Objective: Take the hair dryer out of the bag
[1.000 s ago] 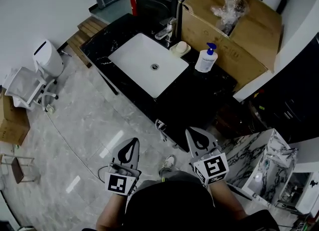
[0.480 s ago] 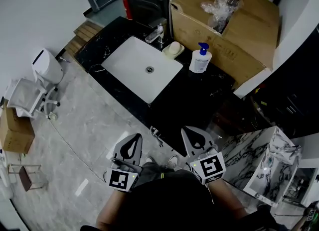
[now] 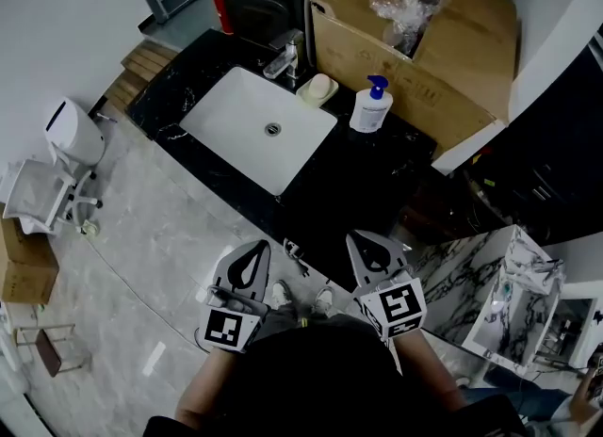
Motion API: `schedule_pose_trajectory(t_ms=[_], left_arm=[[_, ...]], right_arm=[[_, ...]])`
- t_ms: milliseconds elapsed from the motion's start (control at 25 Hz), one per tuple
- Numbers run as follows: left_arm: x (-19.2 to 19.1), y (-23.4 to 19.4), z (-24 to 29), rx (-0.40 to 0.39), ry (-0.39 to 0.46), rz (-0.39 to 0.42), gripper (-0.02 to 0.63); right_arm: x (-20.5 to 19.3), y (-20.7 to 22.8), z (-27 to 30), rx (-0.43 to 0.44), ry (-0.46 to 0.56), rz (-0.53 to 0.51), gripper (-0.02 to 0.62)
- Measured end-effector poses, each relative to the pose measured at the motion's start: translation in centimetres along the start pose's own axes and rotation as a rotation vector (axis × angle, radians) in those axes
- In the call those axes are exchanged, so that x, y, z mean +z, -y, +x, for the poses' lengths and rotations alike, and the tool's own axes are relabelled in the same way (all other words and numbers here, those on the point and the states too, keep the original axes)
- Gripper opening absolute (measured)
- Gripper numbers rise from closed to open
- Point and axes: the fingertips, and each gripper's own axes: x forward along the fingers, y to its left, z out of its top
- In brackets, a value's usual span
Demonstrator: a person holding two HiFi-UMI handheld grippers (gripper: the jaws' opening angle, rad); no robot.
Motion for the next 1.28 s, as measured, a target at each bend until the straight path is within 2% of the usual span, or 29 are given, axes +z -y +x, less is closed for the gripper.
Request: schedule_pose_trajectory(t_ms=[160, 280, 560, 720, 880, 1040, 1280], left_arm=[[0.2, -0.8, 0.7, -0.026, 0.013, 0.002, 0.021], [0.0, -1.6, 0.6, -0.037, 0.019, -0.005, 0.020], [-1.5, -2.9, -0.3, -0.059, 0.001, -0.043, 0.021], [-1.2, -3.5, -0.6, -0.077, 0.033, -0.035, 0.021], [-2.5, -4.1, -1.3, -0.072, -0.008, -0.081, 0.021], [-2.8, -4.6, -1.5, -0.083, -0.006, -0.090, 0.021], [-2.9, -4.8, -1.4, -0.101, -0.003, -0.100, 0.021]], right_arm=[[-1.3, 0.1, 0.6, -0.004, -0.066, -0.008, 0.014], [-3.0, -1.6, 1.8, 0.024, -0.127, -0.022, 0.022], [-5.9, -5.5, 4.9, 0.094, -0.239, -0.085, 0.173], [-7.6, -6.4, 5.9, 0.112, -0.340, -0.201, 0.235], [-8.8, -6.6, 6.4, 0.080, -0.393, -0.308, 0.249], [-10.0, -6.9, 6.8, 0.062, -0.439, -0.402, 0.270], [-11.9, -5.7, 6.7, 0.024, -0.527, -0.532, 0.270]])
